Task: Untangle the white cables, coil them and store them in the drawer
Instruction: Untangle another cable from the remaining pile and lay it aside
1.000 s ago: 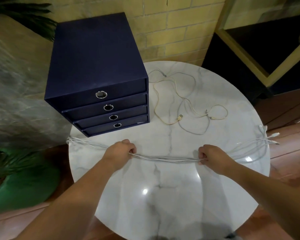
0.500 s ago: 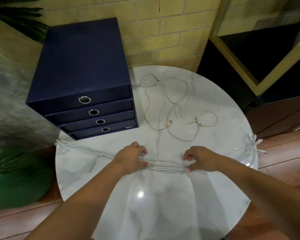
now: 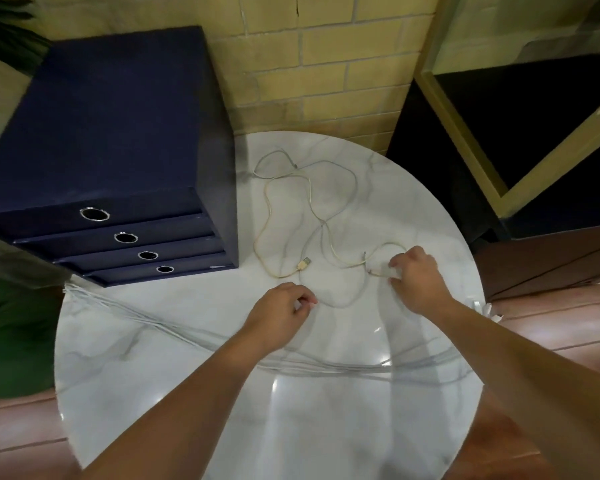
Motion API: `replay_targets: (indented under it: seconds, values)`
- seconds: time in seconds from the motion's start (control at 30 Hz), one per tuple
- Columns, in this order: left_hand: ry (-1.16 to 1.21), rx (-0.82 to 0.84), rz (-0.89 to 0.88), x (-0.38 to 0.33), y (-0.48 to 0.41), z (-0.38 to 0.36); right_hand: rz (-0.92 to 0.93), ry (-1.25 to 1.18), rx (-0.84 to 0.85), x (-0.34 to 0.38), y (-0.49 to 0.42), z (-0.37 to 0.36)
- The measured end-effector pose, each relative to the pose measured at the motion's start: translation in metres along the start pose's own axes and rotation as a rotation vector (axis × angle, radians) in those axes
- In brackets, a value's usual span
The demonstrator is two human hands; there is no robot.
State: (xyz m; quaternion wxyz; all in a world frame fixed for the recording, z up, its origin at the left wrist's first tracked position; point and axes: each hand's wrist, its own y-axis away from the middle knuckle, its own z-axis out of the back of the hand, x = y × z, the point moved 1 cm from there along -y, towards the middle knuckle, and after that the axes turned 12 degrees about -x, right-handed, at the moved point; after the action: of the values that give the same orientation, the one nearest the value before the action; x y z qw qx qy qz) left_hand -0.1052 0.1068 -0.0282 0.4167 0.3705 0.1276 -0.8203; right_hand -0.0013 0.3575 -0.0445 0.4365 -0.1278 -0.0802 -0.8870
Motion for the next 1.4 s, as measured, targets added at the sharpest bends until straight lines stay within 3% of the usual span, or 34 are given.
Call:
replay_targets:
  seconds: [0.13, 0.3, 0.4, 0.53, 0.93, 1.1, 1.3, 1.4]
  values:
    - [0.014, -0.014, -0.011, -0.019, -0.011, -0.024, 0.111, 0.118, 0.051, -0.018, -0.007, -0.004]
    - [-0.080, -0.062, -0.130, -0.057, -0.028, -0.048, 0.402, -0.152, 0.105, -0.015, -0.007, 0.022]
    - [-0.097, -0.006, -0.163, -0.087, -0.036, -0.050, 0.521, -0.323, 0.113, -0.005, -0.005, 0.052]
    - [-0.073, -0.019, -0.119, -0.116, -0.037, -0.030, 0.602, -0.327, 0.053, 0.004, -0.017, 0.087]
    - [-0.296, -0.403, -0.152, -0.141, -0.003, 0.102, 0.724, -0.401, 0.022, 0.064, -0.047, 0.173]
    - [-0.433, -0.456, -0.203, -0.135, 0.019, 0.151, 0.709, -0.408, 0.038, 0.094, -0.049, 0.210]
    - [-0.447, -0.458, -0.311, -0.138, 0.039, 0.170, 0.675, -0.211, -0.222, 0.125, -0.038, 0.225]
    - [-0.429, -0.446, -0.254, -0.136, 0.042, 0.178, 0.634, -0.219, -0.250, 0.134, -0.032, 0.233]
